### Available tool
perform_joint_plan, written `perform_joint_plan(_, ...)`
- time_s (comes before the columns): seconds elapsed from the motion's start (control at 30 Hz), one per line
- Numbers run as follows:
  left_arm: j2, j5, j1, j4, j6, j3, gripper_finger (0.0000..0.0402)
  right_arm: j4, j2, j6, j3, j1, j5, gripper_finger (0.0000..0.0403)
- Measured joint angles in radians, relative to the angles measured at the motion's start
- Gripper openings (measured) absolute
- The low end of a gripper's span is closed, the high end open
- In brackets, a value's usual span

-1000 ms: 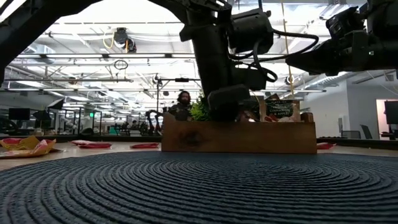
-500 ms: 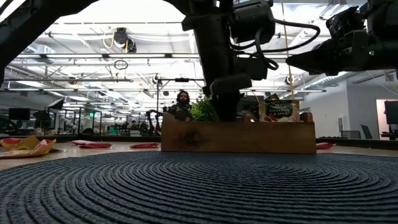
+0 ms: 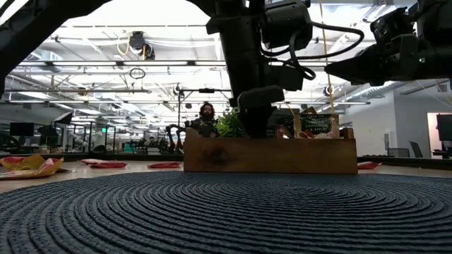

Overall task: Pick & Place Tea
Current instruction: Put the red tea bag into the middle slot of the wooden organizer

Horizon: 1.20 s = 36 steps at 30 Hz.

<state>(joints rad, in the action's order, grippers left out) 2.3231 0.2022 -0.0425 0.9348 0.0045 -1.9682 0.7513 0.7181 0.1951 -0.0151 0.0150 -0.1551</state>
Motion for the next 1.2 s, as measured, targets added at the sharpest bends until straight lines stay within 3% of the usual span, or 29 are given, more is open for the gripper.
perform_joint_plan(0.23,-0.06,0.084,-0.02,0.013,0.046,-0.001,0.0035,0.0,0.0,0.0,0.0,0.0,0.0,0.0)
perform_joint_plan(0.43,-0.167,0.037,-0.019,0.001,0.074,0.005,0.0035,0.006,0.0,0.0,0.0,0.0,0.0,0.0)
perform_joint_plan(0.53,-0.232,0.029,-0.019,-0.047,0.106,0.064,0.0035,0.007,0.0,0.0,0.0,0.0,0.0,0.0)
perform_joint_plan(0.67,-0.345,-0.004,0.004,-0.268,0.145,0.253,0.0035,0.007,0.0,0.0,0.0,0.0,0.0,0.0)
perform_joint_plan(1.03,-0.765,-0.184,0.124,-1.095,0.13,0.939,0.0035,0.044,-0.002,-0.064,0.0,0.0,0.0,0.0)
perform_joint_plan(1.2,-0.867,-0.245,0.147,-1.303,0.096,1.143,0.0035,0.099,0.0,-0.165,0.0,-0.001,0.0,0.0)
